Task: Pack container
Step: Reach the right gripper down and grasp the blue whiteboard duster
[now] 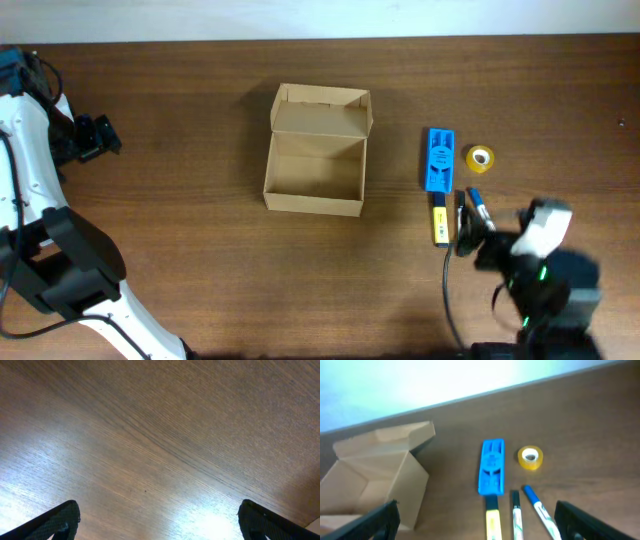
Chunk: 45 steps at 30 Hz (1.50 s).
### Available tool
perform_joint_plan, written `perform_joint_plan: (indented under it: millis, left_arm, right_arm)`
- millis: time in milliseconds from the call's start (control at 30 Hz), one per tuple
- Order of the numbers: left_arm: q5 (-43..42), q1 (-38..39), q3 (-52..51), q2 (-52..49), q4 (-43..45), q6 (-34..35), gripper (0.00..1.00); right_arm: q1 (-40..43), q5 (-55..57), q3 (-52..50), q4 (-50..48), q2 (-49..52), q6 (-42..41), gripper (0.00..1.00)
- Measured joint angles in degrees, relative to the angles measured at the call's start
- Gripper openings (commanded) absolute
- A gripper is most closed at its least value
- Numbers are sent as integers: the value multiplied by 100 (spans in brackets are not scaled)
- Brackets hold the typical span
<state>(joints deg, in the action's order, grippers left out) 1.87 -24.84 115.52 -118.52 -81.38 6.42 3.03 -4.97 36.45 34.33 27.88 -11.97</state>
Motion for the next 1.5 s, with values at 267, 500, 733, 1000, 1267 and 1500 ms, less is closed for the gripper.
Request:
perform_joint_plan:
  millis: [267,500,733,1000,1267,1500]
  left_arm:
    - [-9,0,-4,0,7,0,100]
    - [-2,0,-4,0,4,0,100]
    - [-2,0,-4,0,7,0,100]
    - [-2,0,-4,0,7,0,100]
    - [-2,0,-4,0,7,0,100]
    - [-2,0,-4,0,7,0,100]
  right_arm:
    - [0,-210,3373,2059,3928,407,99]
    - [0,-911,5211,2693,6299,800,89]
    - [0,-820,5801,3152,7943,286,96]
    - [-164,-302,5803,3071,8640,-155,96]
    - [-549,153,5831,2739,8918,-313,96]
    - [-527,345,5831,2730,9431,-409,96]
